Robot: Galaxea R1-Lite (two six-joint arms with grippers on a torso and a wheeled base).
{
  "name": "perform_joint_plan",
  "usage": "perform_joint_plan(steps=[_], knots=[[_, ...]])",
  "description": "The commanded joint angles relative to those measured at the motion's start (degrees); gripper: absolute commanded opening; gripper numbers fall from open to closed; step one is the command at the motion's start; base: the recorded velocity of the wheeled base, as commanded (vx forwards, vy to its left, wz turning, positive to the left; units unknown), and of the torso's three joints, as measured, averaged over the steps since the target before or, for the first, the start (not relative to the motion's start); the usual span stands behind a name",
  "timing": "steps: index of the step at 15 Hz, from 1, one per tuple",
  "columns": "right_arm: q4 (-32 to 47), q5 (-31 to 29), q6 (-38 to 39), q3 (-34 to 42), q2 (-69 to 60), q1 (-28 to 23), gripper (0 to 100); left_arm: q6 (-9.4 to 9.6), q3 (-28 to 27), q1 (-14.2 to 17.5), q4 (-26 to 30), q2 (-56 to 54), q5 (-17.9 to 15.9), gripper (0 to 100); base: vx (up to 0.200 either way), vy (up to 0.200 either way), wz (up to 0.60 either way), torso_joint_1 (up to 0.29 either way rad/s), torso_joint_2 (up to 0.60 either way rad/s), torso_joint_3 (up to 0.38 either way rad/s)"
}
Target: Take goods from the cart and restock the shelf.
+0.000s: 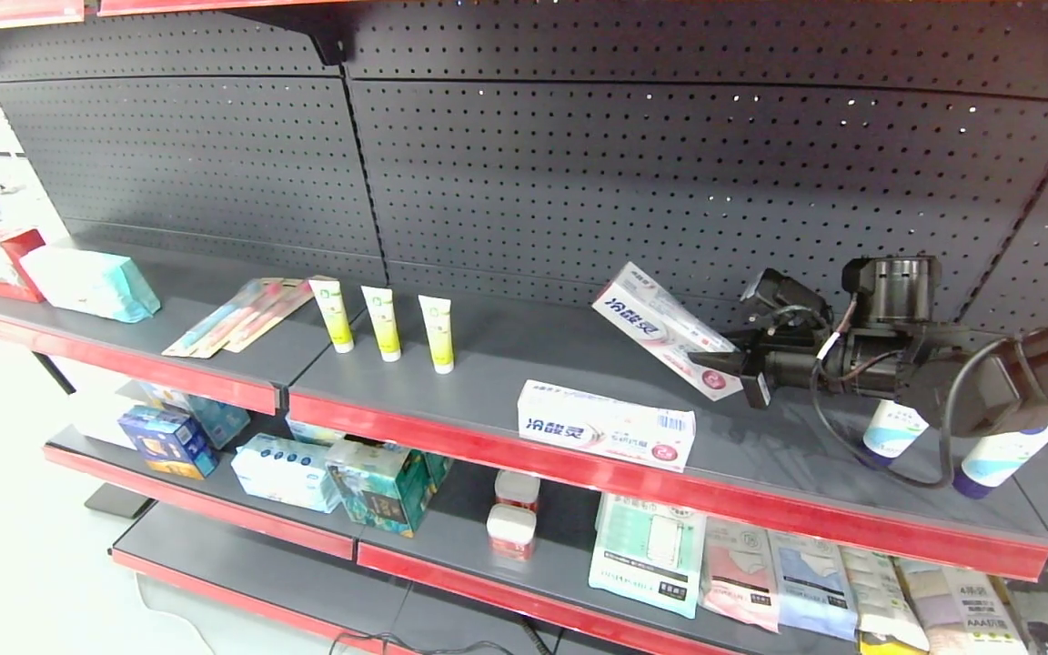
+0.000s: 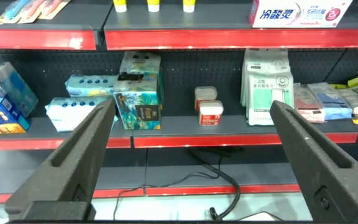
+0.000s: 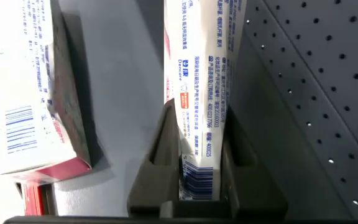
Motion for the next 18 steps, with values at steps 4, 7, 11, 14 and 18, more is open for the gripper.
perform_joint_plan(steps=[4, 7, 11, 14, 18], knots=[[-0.03, 0.03, -0.24, -0.83, 1.72, 0.80, 0, 0.00, 0.00, -0.01, 0.00, 0.11, -0.02, 100, 0.000, 0.000, 0.00, 0.000, 0.00, 0.000], [-0.03, 0.12, -0.42, -0.39, 1.89, 1.06, 0, 0.00, 0.00, -0.01, 0.00, 0.11, -0.02, 100, 0.000, 0.000, 0.00, 0.000, 0.00, 0.000], [-0.03, 0.12, -0.86, -0.22, 2.33, 1.86, 0, 0.00, 0.00, -0.01, 0.00, 0.11, -0.02, 100, 0.000, 0.000, 0.00, 0.000, 0.00, 0.000], [-0.03, 0.03, -0.86, -0.13, 2.33, 2.29, 0, 0.00, 0.00, -0.01, 0.00, 0.11, 0.07, 100, 0.000, 0.000, 0.00, 0.000, 0.00, 0.000], [-0.03, 0.03, -1.39, 0.22, 2.60, 2.56, 0, 0.00, 0.00, -0.01, 0.00, 0.11, -0.02, 100, 0.000, 0.000, 0.00, 0.000, 0.00, 0.000]])
